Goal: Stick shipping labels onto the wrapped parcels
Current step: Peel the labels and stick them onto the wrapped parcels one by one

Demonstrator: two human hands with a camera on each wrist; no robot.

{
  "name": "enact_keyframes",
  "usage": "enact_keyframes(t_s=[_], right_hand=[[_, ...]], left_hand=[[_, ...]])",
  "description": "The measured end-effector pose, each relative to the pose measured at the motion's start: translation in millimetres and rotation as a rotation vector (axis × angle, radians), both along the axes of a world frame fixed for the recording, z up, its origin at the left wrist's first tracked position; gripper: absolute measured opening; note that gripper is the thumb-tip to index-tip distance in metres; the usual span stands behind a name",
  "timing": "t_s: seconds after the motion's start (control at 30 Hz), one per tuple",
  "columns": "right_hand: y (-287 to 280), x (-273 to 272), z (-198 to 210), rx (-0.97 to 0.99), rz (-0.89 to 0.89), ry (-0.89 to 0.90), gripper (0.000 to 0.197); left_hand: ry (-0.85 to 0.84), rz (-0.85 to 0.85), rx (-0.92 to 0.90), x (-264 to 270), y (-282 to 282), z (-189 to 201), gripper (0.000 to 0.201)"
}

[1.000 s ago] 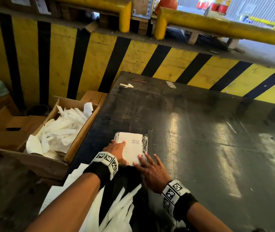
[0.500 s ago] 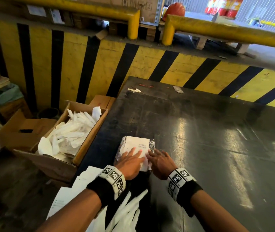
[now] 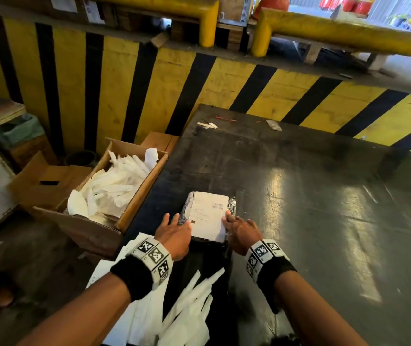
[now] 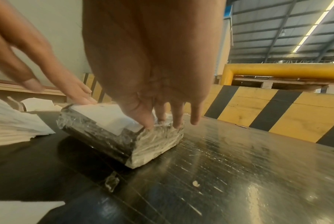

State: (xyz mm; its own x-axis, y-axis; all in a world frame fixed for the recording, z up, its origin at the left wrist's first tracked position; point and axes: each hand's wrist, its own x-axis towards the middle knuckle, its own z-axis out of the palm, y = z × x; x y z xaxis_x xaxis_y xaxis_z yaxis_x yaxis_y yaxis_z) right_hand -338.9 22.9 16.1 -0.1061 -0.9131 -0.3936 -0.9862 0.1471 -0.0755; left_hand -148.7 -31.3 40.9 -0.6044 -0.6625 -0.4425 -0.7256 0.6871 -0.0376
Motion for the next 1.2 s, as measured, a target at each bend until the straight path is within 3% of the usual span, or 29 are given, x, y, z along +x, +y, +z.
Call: enact_keyframes(t_s=[0.13,0.23,0.33,0.5,0.6,0.7,0.8,1.07,1.2], right_hand=[[-4,1,-1,0.014,-0.024,0.002,0.057],[-4,1,-4,-0.001,-0.054,-0.026,0.056],[-3,0,-4,-0.008,-0.057,-0.036,0.057],[-3,0,-5,-0.006,-0.062,-0.064,0.057],[-5,-1,-6,-0.017,-0.055,-0.057,0.058],[-5,-1,-8,-0.061,-0.068,-0.076,0.057],[-4,-2,-13,-0.069,-0.091,-0.117,0.057],[-2,-5,-17,-0.067,-0.132,-0.175,0.056],[-2,-2,-18,-0.039,-0.140,-0.192,0.057]], left_hand=[[0.115,0.006,-0.099,-27,-8,15,0.034],[0.137,-0.115,-0.025,-38,-11,6,0.044],[0.119,-0.081,0.047,-28,-16,-4,0.054],[0.048,0.003,0.147,-1,-33,4,0.048],[0.089,0.045,0.044,-13,-46,10,0.032],[0.249,0.000,-0.020,-39,-54,7,0.036],[0.127,-0.129,0.057,-59,-48,-4,0.051],[0.097,-0.040,0.115,-22,-61,-5,0.053],[0.131,-0.053,-0.068,-30,-69,-2,0.044]])
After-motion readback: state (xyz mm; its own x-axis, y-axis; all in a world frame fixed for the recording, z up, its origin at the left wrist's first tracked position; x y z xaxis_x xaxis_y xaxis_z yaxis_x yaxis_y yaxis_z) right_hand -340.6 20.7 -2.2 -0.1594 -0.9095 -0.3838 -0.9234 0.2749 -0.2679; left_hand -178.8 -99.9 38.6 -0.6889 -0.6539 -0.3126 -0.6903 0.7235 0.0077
